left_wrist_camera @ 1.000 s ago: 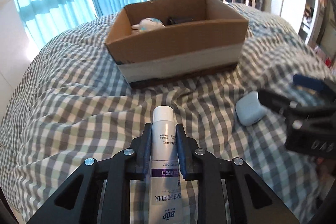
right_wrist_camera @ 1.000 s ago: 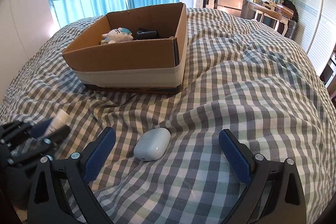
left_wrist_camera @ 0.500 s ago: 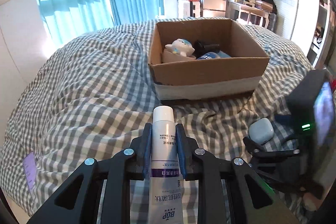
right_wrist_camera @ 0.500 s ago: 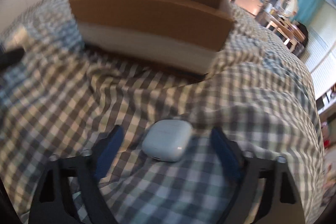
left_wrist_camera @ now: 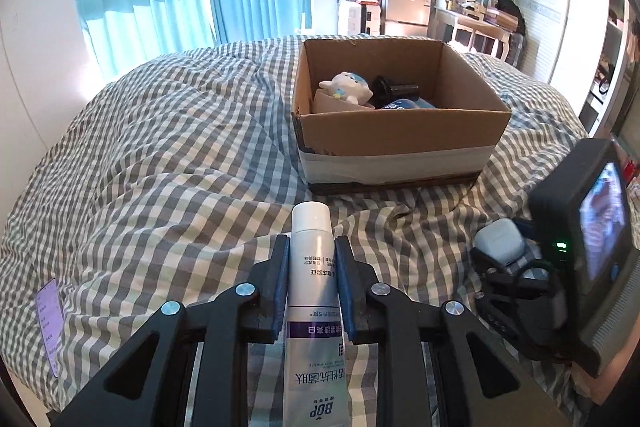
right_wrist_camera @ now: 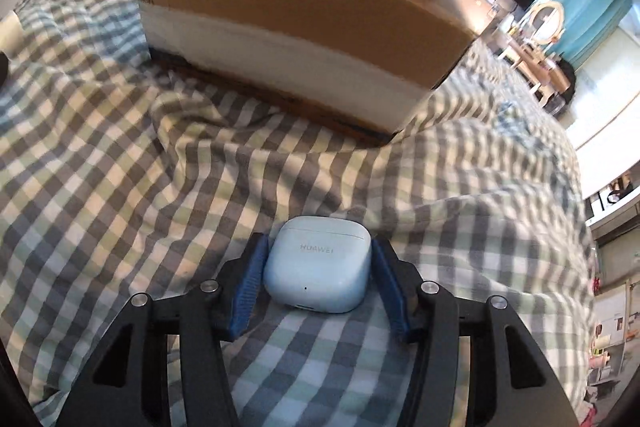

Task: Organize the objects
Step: 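Grasp the white-purple tube with the left tool while the right tool grasps the blue earbud case, then carry the tube and earbud case into the box and open both tools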

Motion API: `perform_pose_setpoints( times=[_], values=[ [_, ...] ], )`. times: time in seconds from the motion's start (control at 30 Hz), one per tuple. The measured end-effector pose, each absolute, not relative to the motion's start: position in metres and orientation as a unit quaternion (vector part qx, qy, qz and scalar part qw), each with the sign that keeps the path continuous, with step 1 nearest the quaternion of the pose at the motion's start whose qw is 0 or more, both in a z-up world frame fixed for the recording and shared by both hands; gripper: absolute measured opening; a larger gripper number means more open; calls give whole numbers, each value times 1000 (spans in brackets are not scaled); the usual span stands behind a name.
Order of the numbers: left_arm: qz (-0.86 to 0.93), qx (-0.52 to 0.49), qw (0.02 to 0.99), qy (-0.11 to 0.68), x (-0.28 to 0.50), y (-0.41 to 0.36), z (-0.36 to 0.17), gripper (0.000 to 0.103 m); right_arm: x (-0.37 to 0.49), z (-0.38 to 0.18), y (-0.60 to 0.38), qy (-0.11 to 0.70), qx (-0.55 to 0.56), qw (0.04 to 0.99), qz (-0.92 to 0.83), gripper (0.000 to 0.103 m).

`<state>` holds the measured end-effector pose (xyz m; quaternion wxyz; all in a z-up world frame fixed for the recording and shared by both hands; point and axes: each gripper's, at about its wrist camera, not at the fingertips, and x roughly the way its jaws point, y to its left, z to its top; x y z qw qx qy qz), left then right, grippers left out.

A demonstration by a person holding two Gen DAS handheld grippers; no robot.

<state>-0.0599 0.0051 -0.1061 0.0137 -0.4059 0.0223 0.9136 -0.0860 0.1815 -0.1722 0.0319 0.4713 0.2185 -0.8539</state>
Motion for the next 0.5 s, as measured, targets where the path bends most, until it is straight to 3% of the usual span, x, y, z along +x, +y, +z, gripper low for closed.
perform_pose_setpoints(
  times=[0.5],
  values=[
    [916, -398, 32, 26, -39, 13, -82, 22, -39, -83, 194, 129, 404, 61, -903, 53]
  ],
)
